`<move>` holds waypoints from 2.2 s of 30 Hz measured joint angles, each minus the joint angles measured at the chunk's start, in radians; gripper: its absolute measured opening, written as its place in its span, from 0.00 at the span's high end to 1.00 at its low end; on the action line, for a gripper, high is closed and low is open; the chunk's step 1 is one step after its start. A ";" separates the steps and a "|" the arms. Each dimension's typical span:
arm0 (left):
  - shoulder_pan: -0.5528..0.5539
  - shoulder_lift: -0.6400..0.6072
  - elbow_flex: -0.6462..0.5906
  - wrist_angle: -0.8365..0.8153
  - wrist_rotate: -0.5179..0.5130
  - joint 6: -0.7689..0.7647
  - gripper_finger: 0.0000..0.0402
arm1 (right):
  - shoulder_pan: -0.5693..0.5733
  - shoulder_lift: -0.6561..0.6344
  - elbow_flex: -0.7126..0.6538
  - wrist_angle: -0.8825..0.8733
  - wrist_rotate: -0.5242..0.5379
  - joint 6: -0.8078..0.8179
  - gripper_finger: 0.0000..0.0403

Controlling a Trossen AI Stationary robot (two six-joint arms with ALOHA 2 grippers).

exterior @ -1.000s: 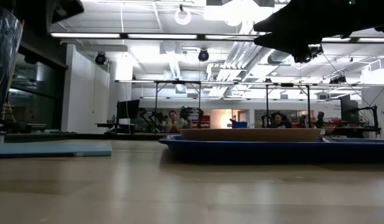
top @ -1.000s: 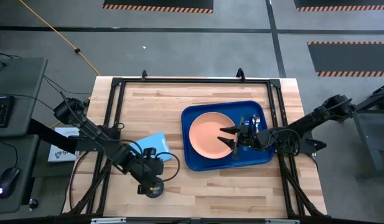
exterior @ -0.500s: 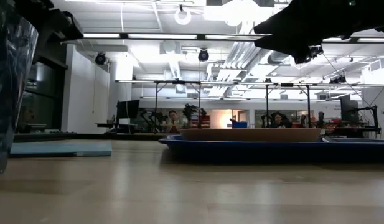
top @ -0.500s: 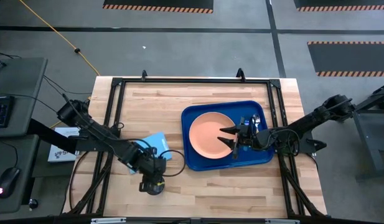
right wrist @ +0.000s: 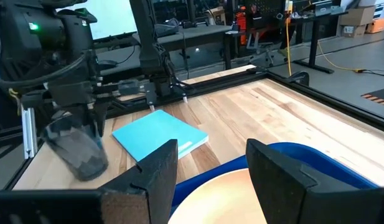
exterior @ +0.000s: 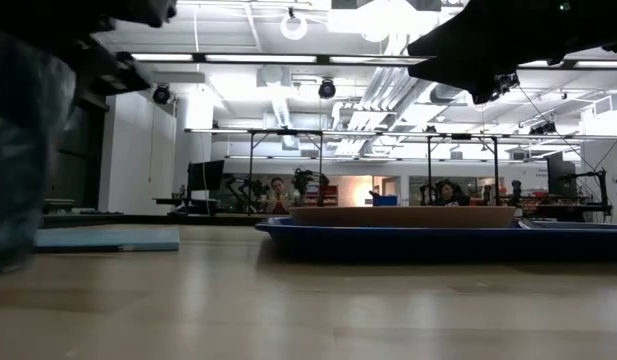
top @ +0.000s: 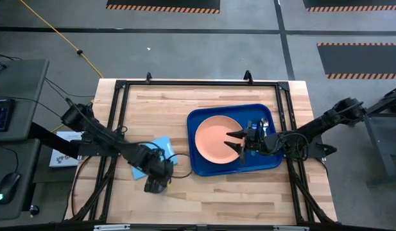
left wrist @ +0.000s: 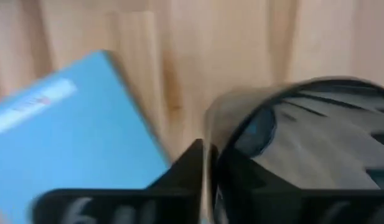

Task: Pick and place plate/cup/fork/spoon on tray
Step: Put the blue glass on the blue serving tray to the top left of the pink plate

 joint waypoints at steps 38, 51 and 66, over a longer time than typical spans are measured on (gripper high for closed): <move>0.740 0.293 0.437 0.032 -0.175 0.634 1.00 | -0.026 0.000 0.000 -0.039 -0.005 0.030 0.54; 0.762 0.293 0.437 0.033 -0.115 0.625 1.00 | -0.026 0.000 0.000 -0.039 -0.005 0.030 0.54; 0.776 0.293 0.437 0.050 -0.083 0.624 0.96 | -0.026 0.000 0.000 -0.040 -0.005 0.029 0.54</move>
